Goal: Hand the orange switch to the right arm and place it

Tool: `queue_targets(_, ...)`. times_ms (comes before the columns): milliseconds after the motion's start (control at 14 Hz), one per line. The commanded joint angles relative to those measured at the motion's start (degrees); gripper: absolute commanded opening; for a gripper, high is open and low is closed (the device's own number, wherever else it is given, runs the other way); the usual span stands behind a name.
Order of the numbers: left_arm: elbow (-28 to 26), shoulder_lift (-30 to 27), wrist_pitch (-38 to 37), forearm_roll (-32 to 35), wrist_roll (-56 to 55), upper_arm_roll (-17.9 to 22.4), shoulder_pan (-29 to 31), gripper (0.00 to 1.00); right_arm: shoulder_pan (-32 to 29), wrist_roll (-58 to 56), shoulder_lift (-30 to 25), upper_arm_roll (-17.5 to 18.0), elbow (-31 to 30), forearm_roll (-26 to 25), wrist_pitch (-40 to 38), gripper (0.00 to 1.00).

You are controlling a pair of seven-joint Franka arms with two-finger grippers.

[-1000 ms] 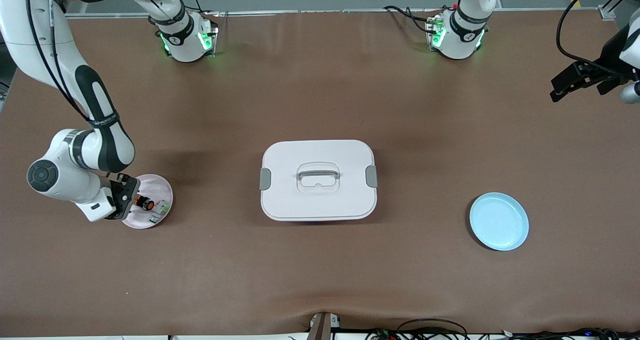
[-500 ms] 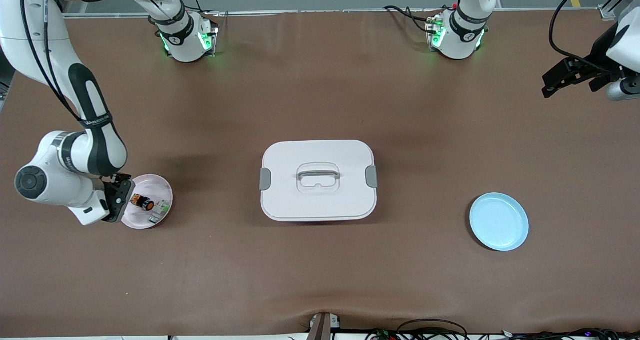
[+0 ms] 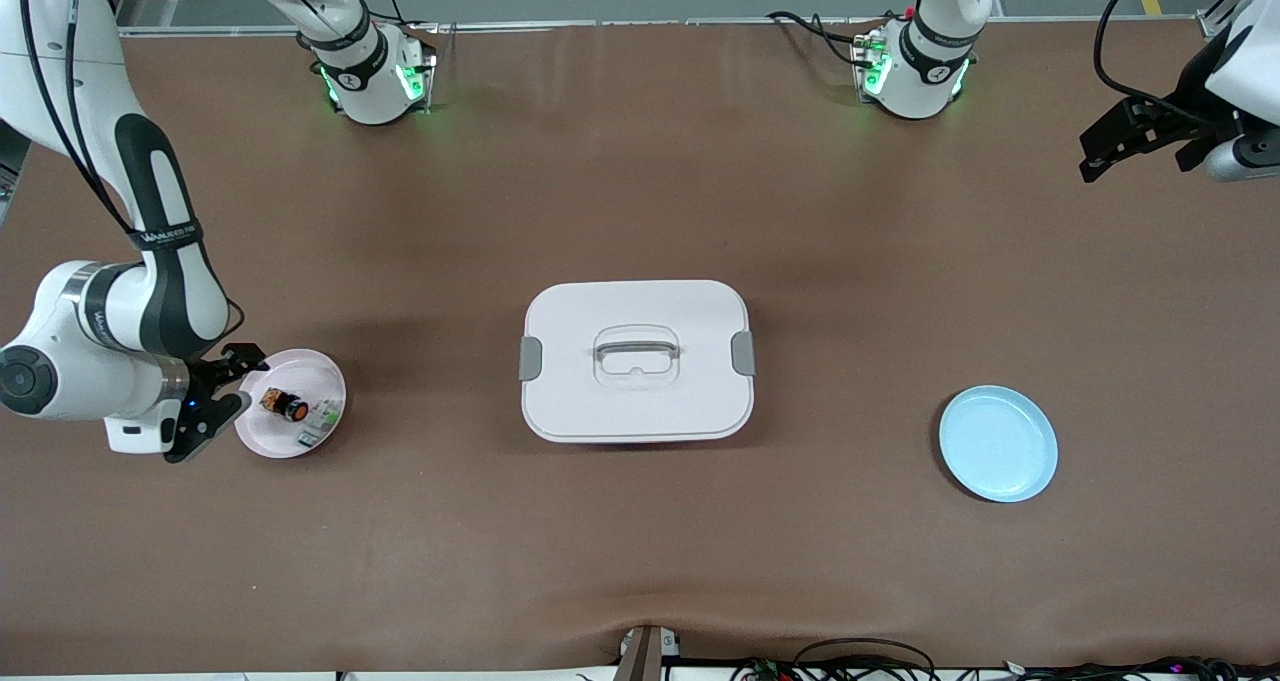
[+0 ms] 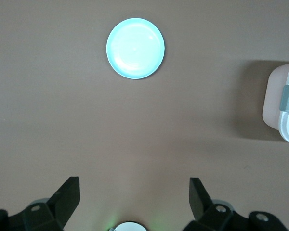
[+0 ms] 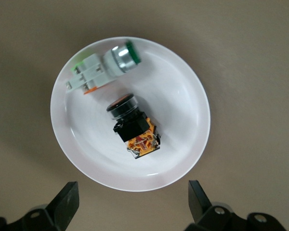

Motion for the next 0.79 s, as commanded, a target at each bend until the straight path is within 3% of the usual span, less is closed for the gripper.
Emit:
queue_targets(0, -1.01, -1.39, -0.64, -0.88, 1.48, -0.08, 0.54, 1.0, -0.37, 15.71, -3.24, 0.6, -0.61, -0.01, -1.23, 1.0)
queue_targets(286, -0.92, -1.12, -0.55, -0.7, 1.48, -0.08, 0.54, 1.0, -0.37, 30.42, -6.14, 0.68, 0.87, -0.01, -1.67, 1.0)
queue_targets(714, -0.65, -1.39, -0.55, -0.35, 1.48, -0.08, 0.45, 1.0, -0.19, 31.06, -11.68, 0.51, 7.64, -1.24, -10.81, 1.0)
